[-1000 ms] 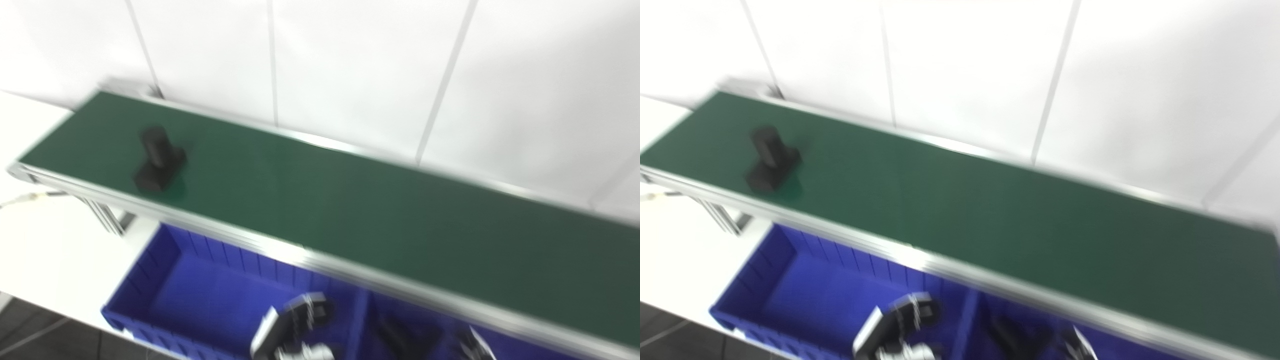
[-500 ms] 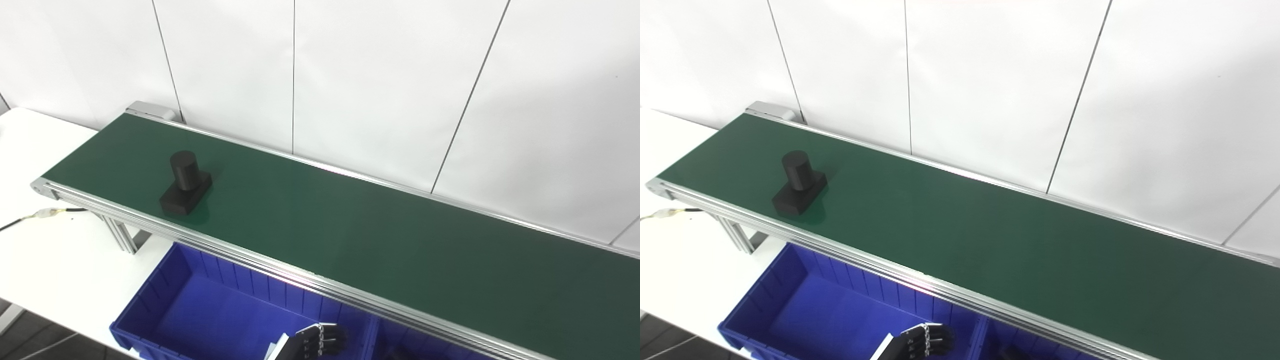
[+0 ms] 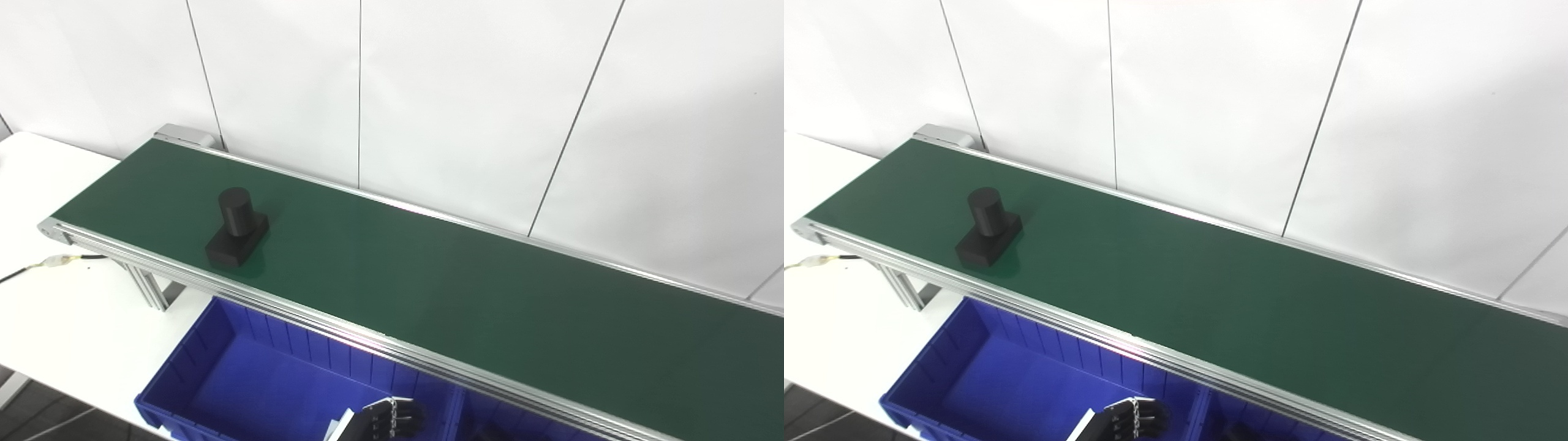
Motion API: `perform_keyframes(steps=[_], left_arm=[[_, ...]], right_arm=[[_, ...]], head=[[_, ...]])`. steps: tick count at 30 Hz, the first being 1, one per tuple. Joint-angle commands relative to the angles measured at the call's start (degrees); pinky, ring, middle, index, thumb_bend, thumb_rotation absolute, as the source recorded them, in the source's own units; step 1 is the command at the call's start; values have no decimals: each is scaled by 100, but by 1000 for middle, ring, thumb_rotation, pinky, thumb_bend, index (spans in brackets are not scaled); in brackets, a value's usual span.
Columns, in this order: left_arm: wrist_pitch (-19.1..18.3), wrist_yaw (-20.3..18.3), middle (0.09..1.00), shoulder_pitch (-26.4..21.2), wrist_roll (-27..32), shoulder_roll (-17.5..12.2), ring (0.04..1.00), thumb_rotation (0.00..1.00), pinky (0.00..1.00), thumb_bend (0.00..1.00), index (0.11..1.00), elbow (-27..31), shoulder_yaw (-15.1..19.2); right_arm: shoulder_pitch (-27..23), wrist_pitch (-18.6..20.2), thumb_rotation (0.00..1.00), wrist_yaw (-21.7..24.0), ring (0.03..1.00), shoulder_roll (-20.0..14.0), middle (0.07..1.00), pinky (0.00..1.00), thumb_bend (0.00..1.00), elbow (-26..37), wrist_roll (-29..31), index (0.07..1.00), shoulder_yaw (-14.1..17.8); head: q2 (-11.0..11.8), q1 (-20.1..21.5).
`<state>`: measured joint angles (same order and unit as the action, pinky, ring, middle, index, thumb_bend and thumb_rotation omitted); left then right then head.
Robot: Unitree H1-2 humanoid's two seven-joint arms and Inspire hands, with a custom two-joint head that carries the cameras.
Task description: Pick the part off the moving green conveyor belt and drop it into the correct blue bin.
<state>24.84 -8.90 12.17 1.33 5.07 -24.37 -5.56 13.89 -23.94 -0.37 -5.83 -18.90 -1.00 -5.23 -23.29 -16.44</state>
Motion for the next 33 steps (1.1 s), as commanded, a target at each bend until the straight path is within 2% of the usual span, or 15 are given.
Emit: perform_keyframes(steps=[1,5,6,8,19,24,33], left_arm=[[208,-32,700,-88,16,75,686,0,703,797,664,-5,-13],[208,-48,696,-95,43,101,678,0,687,804,659,-7,-9],[208,-37,696,-102,23,100,677,0,687,805,659,-13,-20],[208,-13,699,-119,-18,94,682,0,687,795,661,-35,-39],[208,-25,689,-149,20,126,671,0,676,792,644,-123,13],[208,-41,685,-156,16,105,668,0,671,790,642,-182,33],[208,-43,678,-154,24,117,660,0,664,789,637,-147,58]], right_arm=[[-65,-299,33,35,747,9,799,632,567,68,12,796,23],[-57,-299,26,74,754,21,793,658,581,62,63,785,56],[-64,-299,25,57,754,3,792,659,583,49,33,784,46],[-78,-299,34,24,746,-28,793,639,578,30,-23,786,25],[-115,-299,38,136,752,0,794,653,594,-55,90,781,75],[-116,-299,38,139,750,16,794,660,590,-71,65,776,99],[-113,-299,39,106,744,56,789,654,598,-85,46,772,127]], head=[[2,2],[73,-29],[157,-65],[207,-93],[347,-156],[368,-149],[254,-127]])
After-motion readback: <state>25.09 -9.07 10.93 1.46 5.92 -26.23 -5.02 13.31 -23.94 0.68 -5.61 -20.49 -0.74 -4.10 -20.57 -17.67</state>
